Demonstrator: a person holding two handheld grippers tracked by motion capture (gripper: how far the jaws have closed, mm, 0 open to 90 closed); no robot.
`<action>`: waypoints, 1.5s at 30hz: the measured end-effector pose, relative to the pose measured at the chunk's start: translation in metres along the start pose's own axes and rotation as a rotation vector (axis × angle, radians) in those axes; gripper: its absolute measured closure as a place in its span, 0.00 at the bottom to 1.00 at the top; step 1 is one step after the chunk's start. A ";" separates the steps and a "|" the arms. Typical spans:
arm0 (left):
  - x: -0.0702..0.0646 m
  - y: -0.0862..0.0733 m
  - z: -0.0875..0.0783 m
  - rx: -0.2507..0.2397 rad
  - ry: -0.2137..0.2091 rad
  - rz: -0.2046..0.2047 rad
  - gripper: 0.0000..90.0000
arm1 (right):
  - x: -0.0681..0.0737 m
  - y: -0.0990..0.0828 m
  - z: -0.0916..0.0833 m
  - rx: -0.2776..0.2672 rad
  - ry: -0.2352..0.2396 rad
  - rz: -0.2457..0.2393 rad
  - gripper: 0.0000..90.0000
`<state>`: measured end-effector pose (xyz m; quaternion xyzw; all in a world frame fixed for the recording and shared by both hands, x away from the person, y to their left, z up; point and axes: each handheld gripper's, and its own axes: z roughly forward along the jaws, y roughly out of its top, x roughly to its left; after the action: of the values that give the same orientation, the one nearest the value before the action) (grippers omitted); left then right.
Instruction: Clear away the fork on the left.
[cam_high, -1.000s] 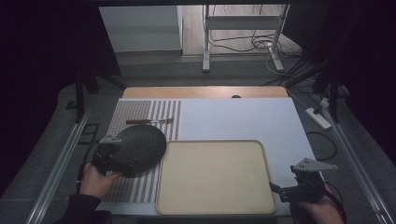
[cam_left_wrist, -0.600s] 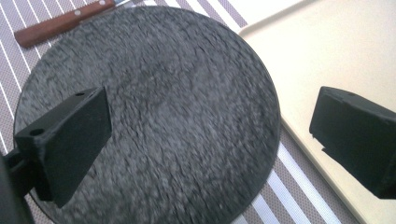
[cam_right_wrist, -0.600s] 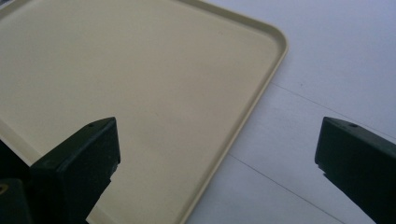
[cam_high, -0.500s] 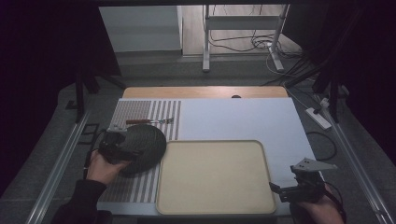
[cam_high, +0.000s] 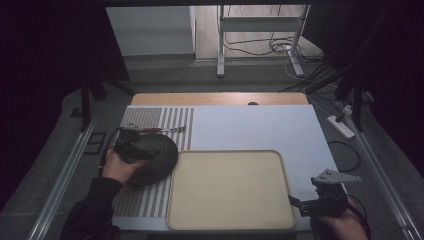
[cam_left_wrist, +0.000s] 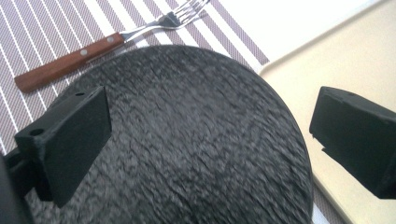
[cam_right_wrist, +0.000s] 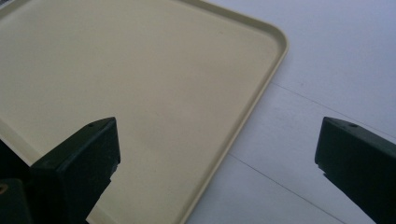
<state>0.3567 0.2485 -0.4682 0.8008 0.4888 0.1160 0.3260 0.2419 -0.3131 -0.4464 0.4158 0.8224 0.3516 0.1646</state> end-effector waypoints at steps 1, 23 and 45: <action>0.001 0.002 0.002 0.001 -0.002 0.002 0.00 | 0.000 0.000 0.000 0.000 0.000 0.000 0.01; 0.022 0.030 0.033 0.008 0.016 -0.005 0.07 | 0.000 0.000 0.000 -0.002 0.004 0.003 0.01; 0.047 0.055 0.074 0.072 0.004 -0.001 0.99 | 0.000 0.000 0.000 -0.004 0.007 0.000 0.01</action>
<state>0.4561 0.2417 -0.4953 0.8117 0.4936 0.1000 0.2959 0.2420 -0.3136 -0.4465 0.4140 0.8225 0.3546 0.1624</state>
